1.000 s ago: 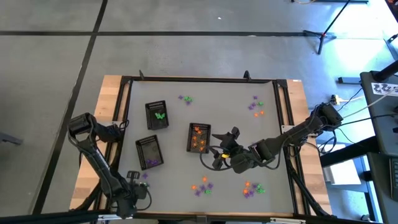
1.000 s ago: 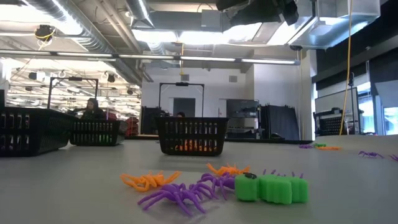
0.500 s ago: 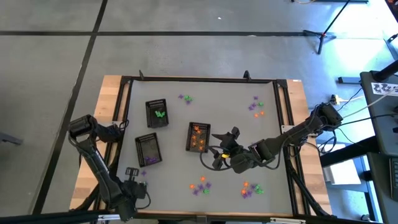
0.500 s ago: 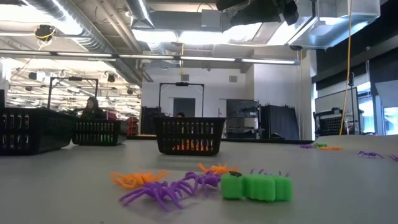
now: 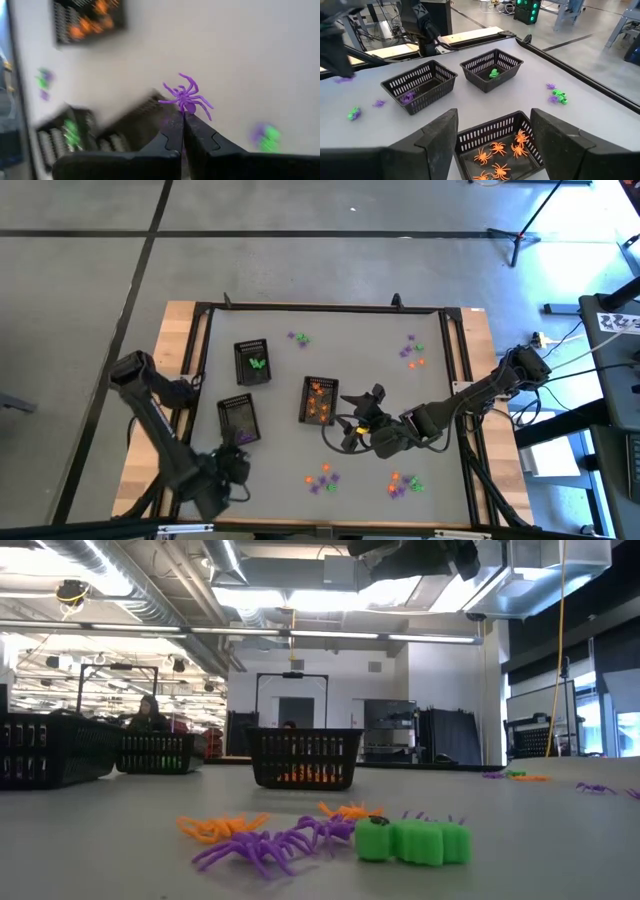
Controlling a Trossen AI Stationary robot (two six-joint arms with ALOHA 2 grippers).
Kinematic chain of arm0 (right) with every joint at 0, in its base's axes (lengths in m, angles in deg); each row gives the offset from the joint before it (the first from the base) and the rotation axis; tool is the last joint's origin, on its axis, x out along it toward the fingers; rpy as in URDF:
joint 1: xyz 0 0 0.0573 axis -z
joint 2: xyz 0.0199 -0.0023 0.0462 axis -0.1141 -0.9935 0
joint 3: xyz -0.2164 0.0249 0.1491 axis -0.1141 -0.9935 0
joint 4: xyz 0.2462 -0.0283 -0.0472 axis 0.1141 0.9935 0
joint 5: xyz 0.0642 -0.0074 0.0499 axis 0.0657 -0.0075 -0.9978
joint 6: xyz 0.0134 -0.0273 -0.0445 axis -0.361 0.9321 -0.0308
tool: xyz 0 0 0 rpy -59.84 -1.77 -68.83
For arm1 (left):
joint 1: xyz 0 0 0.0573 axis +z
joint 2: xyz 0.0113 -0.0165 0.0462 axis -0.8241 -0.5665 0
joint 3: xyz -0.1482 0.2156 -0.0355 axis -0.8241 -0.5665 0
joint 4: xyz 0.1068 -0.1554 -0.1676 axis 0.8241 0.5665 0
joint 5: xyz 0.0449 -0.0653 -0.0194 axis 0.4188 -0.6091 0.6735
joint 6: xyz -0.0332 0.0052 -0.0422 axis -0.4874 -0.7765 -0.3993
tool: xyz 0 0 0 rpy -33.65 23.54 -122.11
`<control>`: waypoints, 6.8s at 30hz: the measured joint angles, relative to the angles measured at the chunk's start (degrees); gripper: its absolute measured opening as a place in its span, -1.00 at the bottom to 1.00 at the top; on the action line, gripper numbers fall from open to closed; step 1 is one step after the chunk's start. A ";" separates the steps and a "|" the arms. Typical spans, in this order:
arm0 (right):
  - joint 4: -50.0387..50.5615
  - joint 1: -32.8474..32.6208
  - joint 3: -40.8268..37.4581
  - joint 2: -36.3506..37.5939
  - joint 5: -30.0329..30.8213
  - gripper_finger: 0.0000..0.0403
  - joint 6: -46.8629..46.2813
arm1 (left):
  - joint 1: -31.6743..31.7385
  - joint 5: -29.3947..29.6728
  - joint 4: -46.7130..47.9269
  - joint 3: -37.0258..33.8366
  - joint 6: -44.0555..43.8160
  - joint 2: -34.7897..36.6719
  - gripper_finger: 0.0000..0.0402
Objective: Sort Halloween decoration
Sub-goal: Put the purple spider toy into the bottom left black basket
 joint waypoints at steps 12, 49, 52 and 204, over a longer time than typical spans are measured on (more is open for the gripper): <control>-0.67 -0.01 0.00 0.00 -0.78 0.22 0.18 | 28.44 -2.34 -10.81 0.00 33.61 4.87 -1.00; -3.80 1.52 0.02 -0.66 -3.51 0.22 0.83 | 26.84 -32.26 -19.69 -35.16 5.77 36.43 -0.52; -3.86 1.50 0.02 -0.66 -3.57 0.22 0.83 | 25.88 -35.79 -19.68 -31.83 5.08 36.43 -0.53; -3.73 1.49 0.00 -0.72 -5.61 0.22 0.23 | -9.18 -22.02 -17.51 -14.20 -18.07 3.84 -0.36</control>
